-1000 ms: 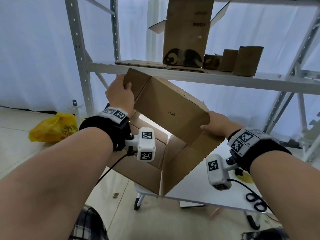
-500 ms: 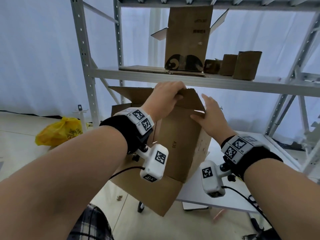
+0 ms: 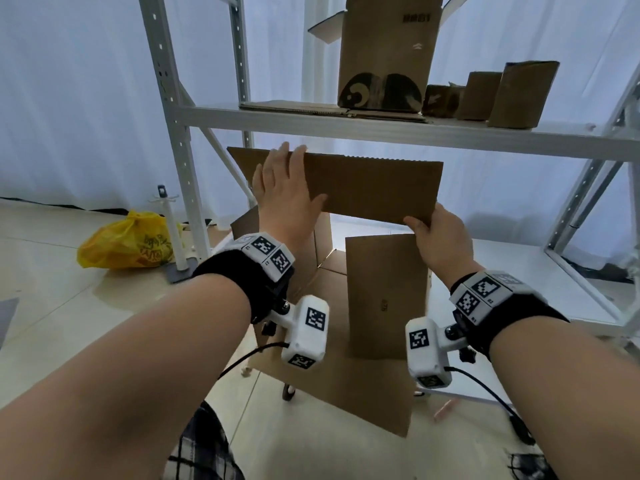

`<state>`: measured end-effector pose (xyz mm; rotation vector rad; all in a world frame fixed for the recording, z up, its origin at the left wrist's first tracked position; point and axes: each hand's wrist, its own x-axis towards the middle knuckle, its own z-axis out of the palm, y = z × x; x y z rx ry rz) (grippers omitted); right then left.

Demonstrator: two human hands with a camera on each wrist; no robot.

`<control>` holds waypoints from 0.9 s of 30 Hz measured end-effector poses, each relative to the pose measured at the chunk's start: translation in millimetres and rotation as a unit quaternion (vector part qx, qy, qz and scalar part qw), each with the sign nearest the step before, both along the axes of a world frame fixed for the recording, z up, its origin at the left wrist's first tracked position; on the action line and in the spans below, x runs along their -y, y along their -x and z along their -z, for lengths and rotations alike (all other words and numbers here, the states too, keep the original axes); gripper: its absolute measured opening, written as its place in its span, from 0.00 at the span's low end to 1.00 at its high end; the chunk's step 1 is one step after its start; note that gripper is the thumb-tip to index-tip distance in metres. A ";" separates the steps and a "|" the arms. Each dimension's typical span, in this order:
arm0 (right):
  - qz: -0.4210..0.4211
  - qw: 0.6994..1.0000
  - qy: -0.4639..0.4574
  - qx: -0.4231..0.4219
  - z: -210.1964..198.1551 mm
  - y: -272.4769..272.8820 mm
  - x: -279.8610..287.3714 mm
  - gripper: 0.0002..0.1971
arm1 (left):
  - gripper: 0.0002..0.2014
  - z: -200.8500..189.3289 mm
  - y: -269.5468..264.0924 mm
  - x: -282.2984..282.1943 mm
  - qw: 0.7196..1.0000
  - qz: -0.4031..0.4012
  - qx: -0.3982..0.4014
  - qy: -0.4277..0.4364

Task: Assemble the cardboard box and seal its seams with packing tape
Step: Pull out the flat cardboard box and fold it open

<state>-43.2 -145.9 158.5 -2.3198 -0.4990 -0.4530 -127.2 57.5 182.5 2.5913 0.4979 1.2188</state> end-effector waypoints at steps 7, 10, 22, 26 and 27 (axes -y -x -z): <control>0.052 0.999 -0.004 0.001 22.7 -23.1 5.8 0.19 | 0.52 54.2 3.1 -37.4 0.981 -0.083 -0.113 0.131; 0.067 0.998 0.018 0.008 27.8 -29.0 8.7 0.22 | 0.50 60.7 2.0 -47.5 0.955 -0.020 -0.114 0.275; 0.020 0.991 -0.010 0.133 43.1 -65.4 -18.1 0.18 | 0.30 99.3 -76.3 -31.7 0.957 0.122 -0.068 0.255; -0.008 0.991 -0.098 0.096 62.4 -76.1 -29.3 0.20 | 0.56 111.7 -81.6 -29.5 0.931 0.204 -0.126 0.277; -0.006 0.989 -0.110 0.097 64.9 -79.0 -31.4 0.21 | 0.59 114.4 -82.7 -28.3 0.932 0.202 -0.146 0.262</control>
